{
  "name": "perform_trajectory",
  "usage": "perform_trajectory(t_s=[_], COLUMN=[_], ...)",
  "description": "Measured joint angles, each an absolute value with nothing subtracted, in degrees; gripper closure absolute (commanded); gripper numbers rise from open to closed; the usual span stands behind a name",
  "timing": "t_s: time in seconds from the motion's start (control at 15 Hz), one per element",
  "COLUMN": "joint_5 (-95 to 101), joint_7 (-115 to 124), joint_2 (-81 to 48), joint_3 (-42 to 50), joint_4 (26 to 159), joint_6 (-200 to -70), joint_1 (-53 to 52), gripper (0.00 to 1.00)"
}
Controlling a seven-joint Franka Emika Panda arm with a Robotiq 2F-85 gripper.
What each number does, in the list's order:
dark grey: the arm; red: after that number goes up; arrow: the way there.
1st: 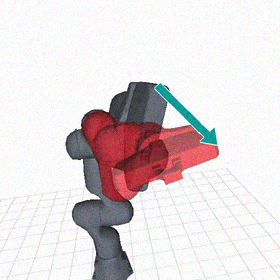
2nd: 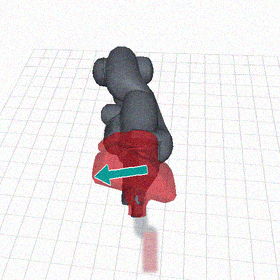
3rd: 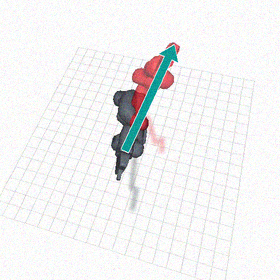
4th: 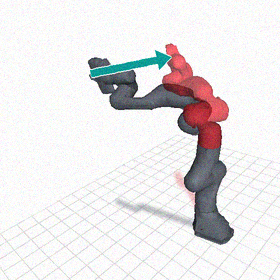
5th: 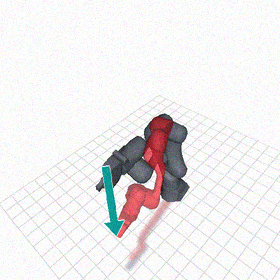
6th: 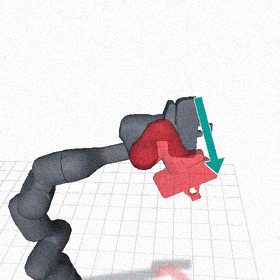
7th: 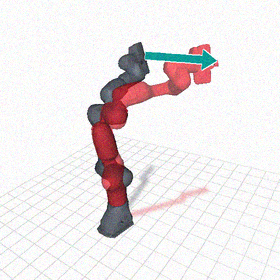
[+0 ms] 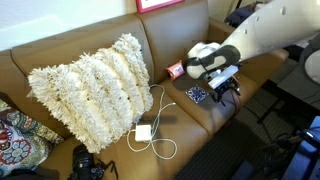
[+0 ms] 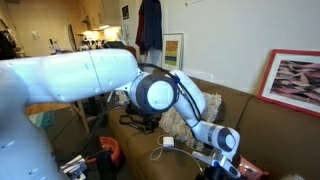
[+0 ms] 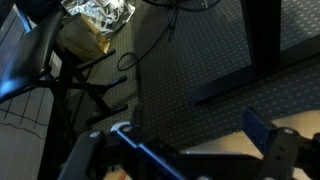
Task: Move the brown bag to the left
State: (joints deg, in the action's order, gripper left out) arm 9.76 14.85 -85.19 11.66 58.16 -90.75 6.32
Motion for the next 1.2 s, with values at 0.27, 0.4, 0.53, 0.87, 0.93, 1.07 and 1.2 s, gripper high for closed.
perform_trajectory(t_s=[0.27,0.4,0.53,0.87,0.93,1.07,1.2], joint_5=[11.1,11.1,11.1,11.1,11.1,11.1,11.1], joint_7=[14.7,14.5,14.4,14.5,14.5,14.5,14.5], joint_2=[-86.6,-85.6,-85.4,-85.4,-85.4,-85.4,-85.4], joint_3=[11.7,11.7,11.7,11.7,11.7,11.7,11.7], joint_4=[58.8,59.1,59.1,59.3,59.2,59.2,59.2], joint_6=[-90.2,-90.0,-90.0,-90.0,-90.0,-90.0,-90.0], joint_1=[6.3,6.3,6.3,6.2,6.2,6.2,6.3], gripper=[0.00,0.00,0.00,0.00,0.00,0.00,0.00])
